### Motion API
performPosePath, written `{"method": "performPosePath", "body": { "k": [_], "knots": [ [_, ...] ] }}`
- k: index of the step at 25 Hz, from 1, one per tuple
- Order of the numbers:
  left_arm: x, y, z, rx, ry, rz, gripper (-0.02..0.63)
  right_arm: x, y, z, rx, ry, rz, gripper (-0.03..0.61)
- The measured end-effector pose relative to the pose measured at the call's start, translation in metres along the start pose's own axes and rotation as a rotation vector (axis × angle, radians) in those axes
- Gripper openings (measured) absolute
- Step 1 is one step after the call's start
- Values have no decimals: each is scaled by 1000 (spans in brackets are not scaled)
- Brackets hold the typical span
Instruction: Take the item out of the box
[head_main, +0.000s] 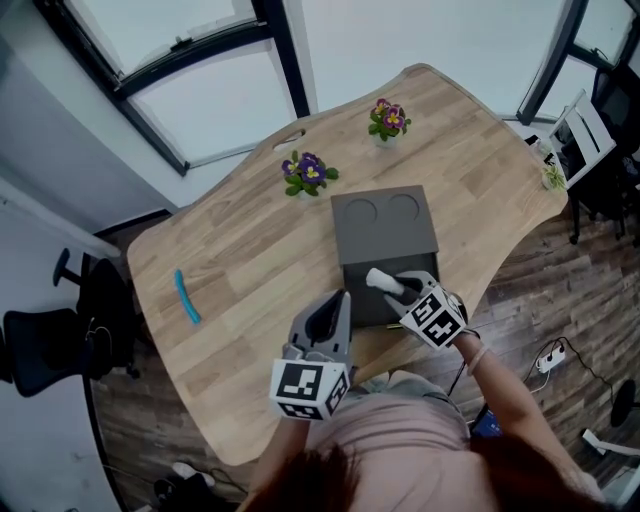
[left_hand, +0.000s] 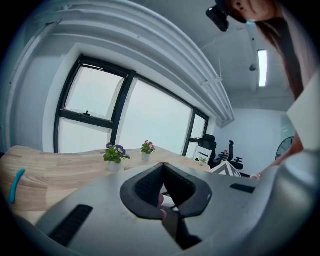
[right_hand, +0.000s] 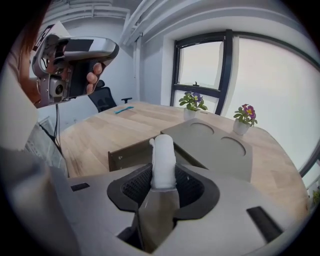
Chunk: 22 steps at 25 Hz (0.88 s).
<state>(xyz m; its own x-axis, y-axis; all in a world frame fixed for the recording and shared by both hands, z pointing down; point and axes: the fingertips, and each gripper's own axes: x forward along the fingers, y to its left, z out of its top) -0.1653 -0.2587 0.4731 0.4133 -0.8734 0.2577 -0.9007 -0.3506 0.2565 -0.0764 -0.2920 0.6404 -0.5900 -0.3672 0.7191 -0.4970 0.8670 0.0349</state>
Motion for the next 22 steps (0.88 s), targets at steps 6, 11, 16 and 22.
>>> {"method": "performPosePath", "body": {
  "k": [6,11,16,22],
  "knots": [
    [-5,-9,3,15,-13,10,0,-18,-3,2,37,-44,-24,129],
    [-12,-17,6,21,-27,27,0,-36,-3,5,71,-87,-39,129],
    [-19,-31,7,50,-34,38,0,-56,-1,10,108,-140,-43,129],
    [-23,-49,9,61,-45,44,0,-80,-5,16,110,-197,-70,129]
  ]
}}
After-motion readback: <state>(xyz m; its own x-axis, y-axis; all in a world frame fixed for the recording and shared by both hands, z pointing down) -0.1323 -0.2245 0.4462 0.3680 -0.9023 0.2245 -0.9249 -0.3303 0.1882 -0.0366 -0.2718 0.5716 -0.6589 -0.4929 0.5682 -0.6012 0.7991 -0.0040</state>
